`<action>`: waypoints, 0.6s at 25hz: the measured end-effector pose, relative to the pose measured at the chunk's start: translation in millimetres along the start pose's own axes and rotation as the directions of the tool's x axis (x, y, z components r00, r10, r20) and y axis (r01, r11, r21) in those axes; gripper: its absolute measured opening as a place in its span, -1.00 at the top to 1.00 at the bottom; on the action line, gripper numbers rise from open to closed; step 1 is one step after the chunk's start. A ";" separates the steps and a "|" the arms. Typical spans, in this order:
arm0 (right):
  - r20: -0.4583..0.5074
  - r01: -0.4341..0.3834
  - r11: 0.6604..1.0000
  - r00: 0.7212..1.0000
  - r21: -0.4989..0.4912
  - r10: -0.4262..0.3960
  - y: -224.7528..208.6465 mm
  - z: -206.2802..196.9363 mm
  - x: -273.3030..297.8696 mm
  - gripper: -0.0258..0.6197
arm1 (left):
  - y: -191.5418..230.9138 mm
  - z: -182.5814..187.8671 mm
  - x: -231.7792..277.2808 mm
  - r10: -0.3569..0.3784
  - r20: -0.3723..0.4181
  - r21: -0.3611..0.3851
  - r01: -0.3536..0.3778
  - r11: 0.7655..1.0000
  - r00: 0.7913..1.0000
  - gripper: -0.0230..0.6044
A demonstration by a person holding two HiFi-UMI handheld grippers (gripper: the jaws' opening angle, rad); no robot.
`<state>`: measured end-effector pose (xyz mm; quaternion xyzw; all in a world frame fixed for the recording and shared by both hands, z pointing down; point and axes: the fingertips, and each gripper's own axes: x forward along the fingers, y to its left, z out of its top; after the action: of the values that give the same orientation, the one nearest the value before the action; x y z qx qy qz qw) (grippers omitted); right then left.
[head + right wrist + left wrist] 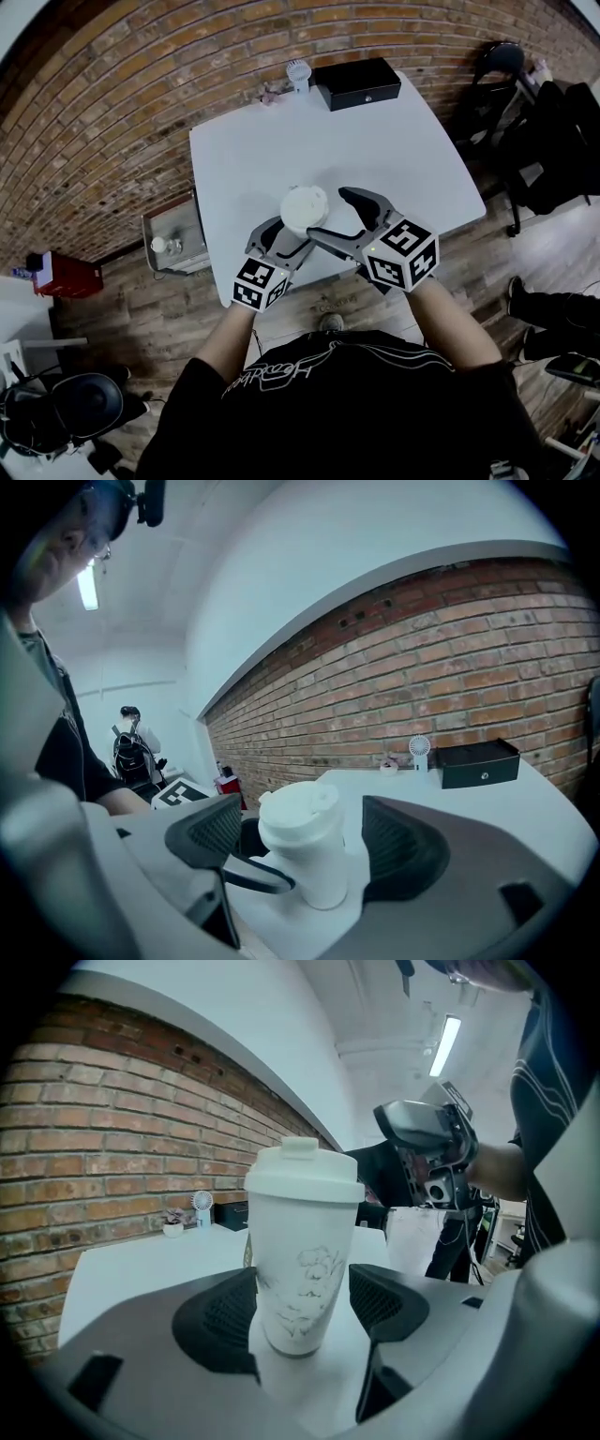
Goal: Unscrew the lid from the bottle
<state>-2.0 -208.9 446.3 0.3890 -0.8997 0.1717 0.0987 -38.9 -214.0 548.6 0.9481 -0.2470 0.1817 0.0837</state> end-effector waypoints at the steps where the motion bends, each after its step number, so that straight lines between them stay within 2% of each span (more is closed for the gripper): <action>1: -0.010 -0.008 1.000 1.000 -0.010 0.008 -0.2 -0.2 4.9 -0.26 | 0.7 -0.2 -0.3 -0.001 0.001 0.004 0.001 1.000 1.000 -0.08; 11: -0.035 -0.012 0.982 0.999 -0.189 0.005 3.8 -1.2 24.8 -0.16 | 0.0 0.3 -0.5 -0.010 -0.002 0.013 0.010 1.000 1.000 -0.06; 15: -0.035 -0.013 0.981 0.999 -0.195 0.007 4.7 -7.0 26.8 -0.07 | -2.2 -1.5 -0.8 -0.008 -0.011 0.006 0.008 1.000 1.000 -0.06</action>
<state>-23.3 -221.1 460.0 0.3700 -0.9123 0.0896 0.1508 -38.9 -211.4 549.5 0.9483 -0.2421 0.1874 0.0830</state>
